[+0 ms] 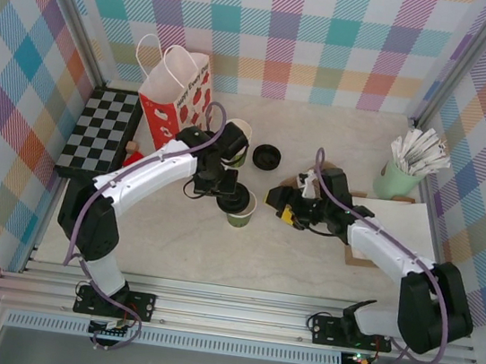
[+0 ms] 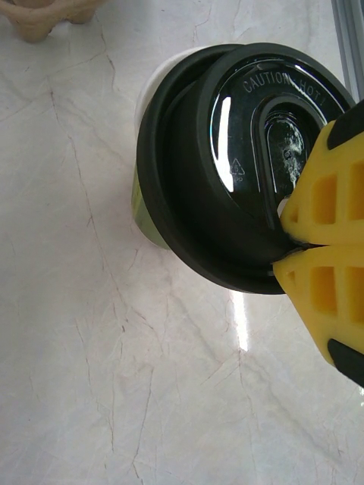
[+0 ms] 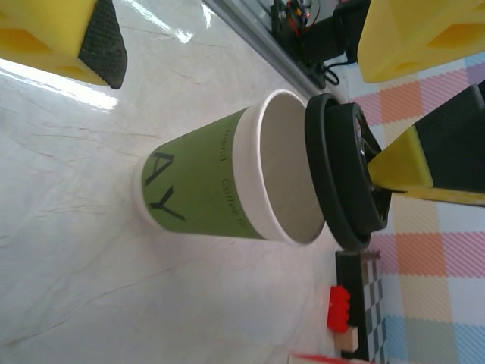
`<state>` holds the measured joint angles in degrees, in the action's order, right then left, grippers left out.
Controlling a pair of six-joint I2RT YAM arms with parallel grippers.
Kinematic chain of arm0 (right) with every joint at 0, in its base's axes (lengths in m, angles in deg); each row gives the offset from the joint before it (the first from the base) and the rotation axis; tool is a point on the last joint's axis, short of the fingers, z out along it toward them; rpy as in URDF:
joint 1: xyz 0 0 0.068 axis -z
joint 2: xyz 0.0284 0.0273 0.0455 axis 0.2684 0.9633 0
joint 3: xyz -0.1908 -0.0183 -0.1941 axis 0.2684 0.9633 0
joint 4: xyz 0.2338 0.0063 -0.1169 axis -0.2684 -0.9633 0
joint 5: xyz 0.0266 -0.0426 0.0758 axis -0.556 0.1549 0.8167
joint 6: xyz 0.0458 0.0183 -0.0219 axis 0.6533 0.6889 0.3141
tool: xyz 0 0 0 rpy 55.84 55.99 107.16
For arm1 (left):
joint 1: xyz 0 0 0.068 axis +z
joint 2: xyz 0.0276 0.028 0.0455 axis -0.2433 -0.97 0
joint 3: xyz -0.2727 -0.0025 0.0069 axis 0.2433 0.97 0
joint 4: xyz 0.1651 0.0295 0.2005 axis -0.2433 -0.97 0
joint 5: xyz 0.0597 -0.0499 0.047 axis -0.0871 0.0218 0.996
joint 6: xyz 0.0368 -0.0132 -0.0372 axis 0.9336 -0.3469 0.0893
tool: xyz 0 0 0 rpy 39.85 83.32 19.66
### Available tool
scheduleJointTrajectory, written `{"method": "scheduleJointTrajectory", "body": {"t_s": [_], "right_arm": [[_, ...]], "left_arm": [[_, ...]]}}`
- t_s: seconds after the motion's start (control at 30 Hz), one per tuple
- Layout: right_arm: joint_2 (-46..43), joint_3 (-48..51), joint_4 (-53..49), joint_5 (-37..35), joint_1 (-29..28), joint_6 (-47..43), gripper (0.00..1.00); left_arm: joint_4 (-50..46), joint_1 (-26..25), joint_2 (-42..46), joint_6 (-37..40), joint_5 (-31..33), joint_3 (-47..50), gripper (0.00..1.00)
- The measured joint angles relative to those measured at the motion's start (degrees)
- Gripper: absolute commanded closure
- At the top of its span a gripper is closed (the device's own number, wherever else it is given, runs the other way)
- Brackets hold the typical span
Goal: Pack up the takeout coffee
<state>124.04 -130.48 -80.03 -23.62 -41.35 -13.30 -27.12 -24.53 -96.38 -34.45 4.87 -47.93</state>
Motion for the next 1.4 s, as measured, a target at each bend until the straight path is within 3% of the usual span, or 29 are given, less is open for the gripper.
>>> {"method": "scheduleJointTrajectory", "body": {"t_s": [0.37,1.03,1.4], "right_arm": [[5.5,-1.7,4.1,4.2,-1.7,-0.7,0.27],[8.4,-3.2,4.2,3.9,-3.3,-1.0,0.36],[8.4,-3.5,3.5,2.6,-3.6,-2.4,0.49]], "left_arm": [[3.0,0.0,-1.0,0.1,-2.4,0.0,1.00],[1.9,-0.3,-4.0,1.4,-5.2,-1.9,1.00],[0.5,-0.7,-5.2,2.1,-5.4,-3.0,1.00]]}}
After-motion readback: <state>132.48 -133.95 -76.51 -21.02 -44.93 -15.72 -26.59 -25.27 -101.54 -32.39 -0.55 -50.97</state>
